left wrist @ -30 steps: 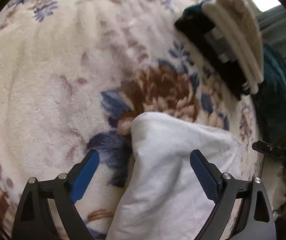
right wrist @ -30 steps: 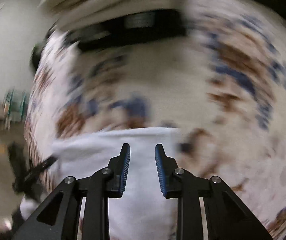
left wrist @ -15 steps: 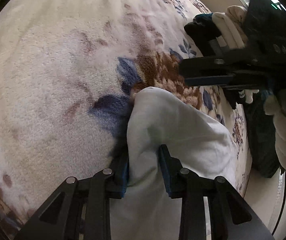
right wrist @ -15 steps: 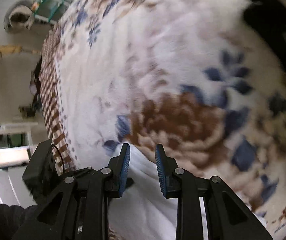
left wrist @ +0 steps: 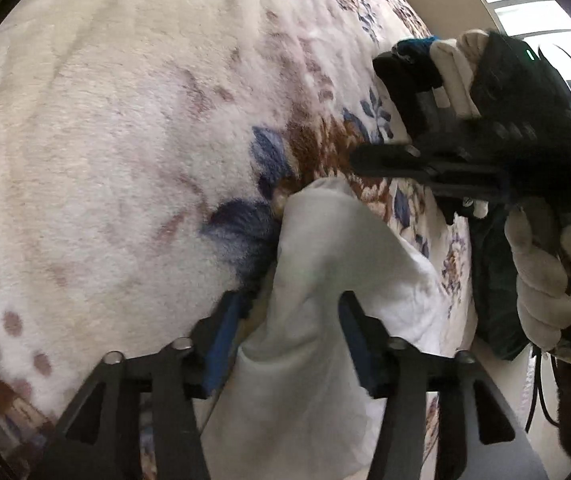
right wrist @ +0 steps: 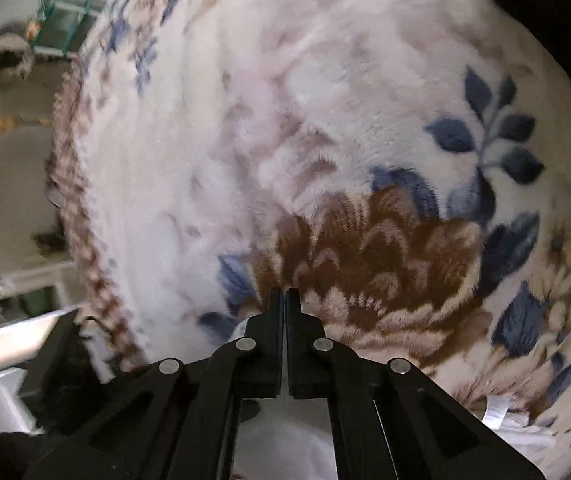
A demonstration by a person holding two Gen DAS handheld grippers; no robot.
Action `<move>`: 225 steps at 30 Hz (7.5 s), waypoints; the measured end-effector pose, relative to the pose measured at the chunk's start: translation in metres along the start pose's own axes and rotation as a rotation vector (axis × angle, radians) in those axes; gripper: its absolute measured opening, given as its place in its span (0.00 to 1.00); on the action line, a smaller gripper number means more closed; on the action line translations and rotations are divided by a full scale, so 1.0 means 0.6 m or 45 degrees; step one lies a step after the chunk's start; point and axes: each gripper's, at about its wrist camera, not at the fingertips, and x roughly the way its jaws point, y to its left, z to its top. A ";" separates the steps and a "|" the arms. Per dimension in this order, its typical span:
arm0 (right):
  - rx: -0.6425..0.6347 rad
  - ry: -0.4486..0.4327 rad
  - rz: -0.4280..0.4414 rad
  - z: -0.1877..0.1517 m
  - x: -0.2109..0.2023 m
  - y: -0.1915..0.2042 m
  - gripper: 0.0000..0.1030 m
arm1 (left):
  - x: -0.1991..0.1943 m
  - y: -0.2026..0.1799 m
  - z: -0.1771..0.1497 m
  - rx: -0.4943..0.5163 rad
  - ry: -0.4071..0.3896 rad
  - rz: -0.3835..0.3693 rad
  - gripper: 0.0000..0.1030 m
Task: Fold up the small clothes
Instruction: 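Grasp the shirt fold with the left tool while the right tool holds its edge, then open both tools and release the folded shirt on the blanket, then grasp the folded white shirt with the left tool while the right tool grasps it too, then lift the folded shirt with both tools and carry it onto the clothes stack, then open both tools and release the shirt on top of the stack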
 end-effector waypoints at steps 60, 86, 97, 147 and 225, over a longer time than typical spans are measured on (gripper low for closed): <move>0.834 -0.494 0.437 -0.509 -0.015 -0.399 0.76 | 0.078 -0.067 0.097 0.204 0.209 -0.170 0.78; 0.840 -0.455 0.568 -0.523 0.012 -0.416 0.51 | 0.085 -0.112 0.078 0.398 0.243 -0.117 0.22; 0.845 -0.451 0.575 -0.528 0.010 -0.420 0.51 | 0.095 -0.074 0.117 0.212 0.362 -0.274 0.80; 1.226 -0.619 0.397 -0.553 -0.003 -0.417 0.18 | 0.164 -0.100 0.132 0.292 0.618 -0.309 1.00; 1.080 -1.131 -0.772 -0.276 -0.647 -0.178 1.00 | -0.125 -0.618 0.361 1.054 -0.208 0.476 0.94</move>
